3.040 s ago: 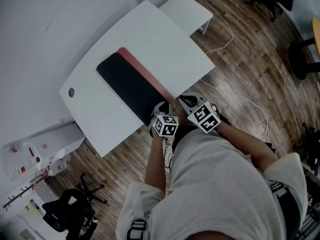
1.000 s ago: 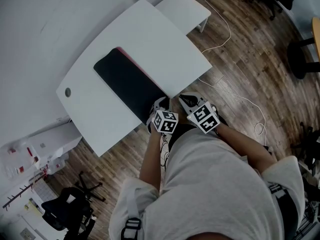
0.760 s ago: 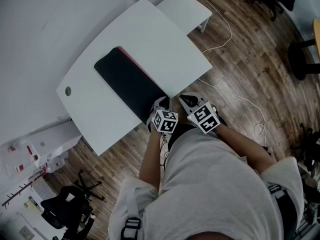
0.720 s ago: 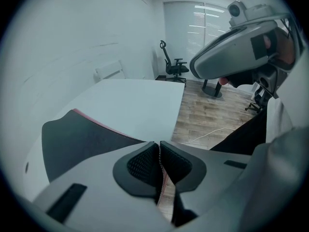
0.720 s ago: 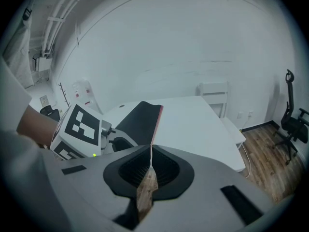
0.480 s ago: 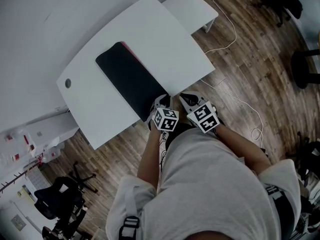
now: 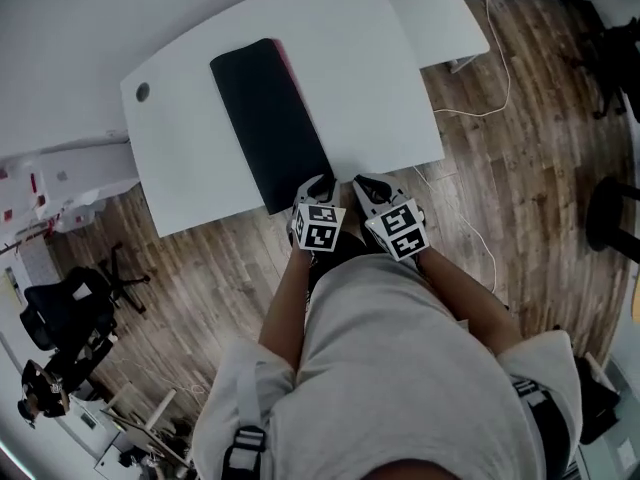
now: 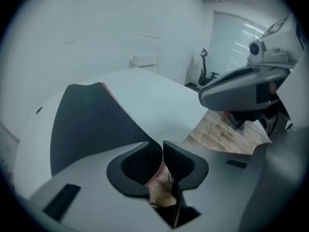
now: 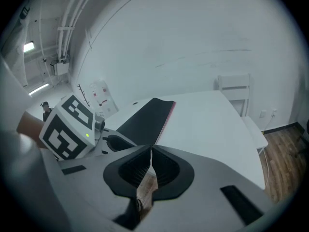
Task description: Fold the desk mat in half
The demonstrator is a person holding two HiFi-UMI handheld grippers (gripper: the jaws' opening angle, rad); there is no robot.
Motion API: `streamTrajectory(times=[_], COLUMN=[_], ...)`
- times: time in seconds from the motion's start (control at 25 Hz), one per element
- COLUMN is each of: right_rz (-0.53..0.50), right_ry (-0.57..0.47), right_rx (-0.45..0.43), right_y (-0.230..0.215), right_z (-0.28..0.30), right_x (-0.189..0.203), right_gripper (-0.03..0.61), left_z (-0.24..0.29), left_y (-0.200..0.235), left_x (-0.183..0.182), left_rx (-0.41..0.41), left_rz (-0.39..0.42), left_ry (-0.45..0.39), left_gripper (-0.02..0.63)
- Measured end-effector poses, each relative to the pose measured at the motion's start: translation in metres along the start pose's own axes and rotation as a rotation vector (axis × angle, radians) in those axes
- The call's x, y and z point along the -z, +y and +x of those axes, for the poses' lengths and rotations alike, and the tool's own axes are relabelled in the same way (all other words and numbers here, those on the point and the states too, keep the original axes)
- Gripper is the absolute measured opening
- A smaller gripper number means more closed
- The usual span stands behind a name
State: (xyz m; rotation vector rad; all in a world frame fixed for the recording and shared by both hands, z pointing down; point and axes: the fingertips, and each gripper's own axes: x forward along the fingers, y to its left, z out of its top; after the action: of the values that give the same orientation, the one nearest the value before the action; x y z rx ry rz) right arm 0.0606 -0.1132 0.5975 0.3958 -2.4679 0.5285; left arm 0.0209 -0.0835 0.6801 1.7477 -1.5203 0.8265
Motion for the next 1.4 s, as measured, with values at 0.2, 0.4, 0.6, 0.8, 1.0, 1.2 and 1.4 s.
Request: streamTrajectory(times=[0.2,0.4,0.6,0.8,1.0,1.2,1.4], right_rz=[-0.059,-0.105,-0.162,-0.203,-0.255,-0.341,-0.359], right_ry=[-0.007,-0.047,-0.12,-0.217,-0.335,-0.382,-0.407], right_rx=[-0.068,-0.088,-0.085,-0.067,-0.02,0.032,0.07], right_y=[-0.003,0.006,0.03,0.068,0.108,0.131,0.15], right_z=[0.009,0.012,0.003,-0.029,-0.062,-0.094,-0.106], right_x=[-0.011,-0.023,-0.038,-0.056,-0.073,-0.082,-0.086], right_gripper=[0.042,0.043,0.041,0.041,0.041,0.04,0.04], left_z=[-0.016,-0.049,-0.09,-0.146,-0.211,-0.249,-0.273], left_y=[0.016,0.022,0.037,0.036,0.025,0.005,-0.001], left_x=[-0.018,-0.038,-0.035,-0.034,-0.037,-0.031,-0.022], left_rx=[-0.102,-0.156,-0.262,-0.333,-0.399,-0.438,-0.416], left_rz=[-0.157,-0.187,-0.223,-0.204,-0.14,-0.11,-0.098], left_ry=[-0.078,-0.18,-0.318,-0.438,-0.56,-0.62,-0.642], left_gripper=[0.083,0.08,0.024,0.012,0.012,0.012,0.012])
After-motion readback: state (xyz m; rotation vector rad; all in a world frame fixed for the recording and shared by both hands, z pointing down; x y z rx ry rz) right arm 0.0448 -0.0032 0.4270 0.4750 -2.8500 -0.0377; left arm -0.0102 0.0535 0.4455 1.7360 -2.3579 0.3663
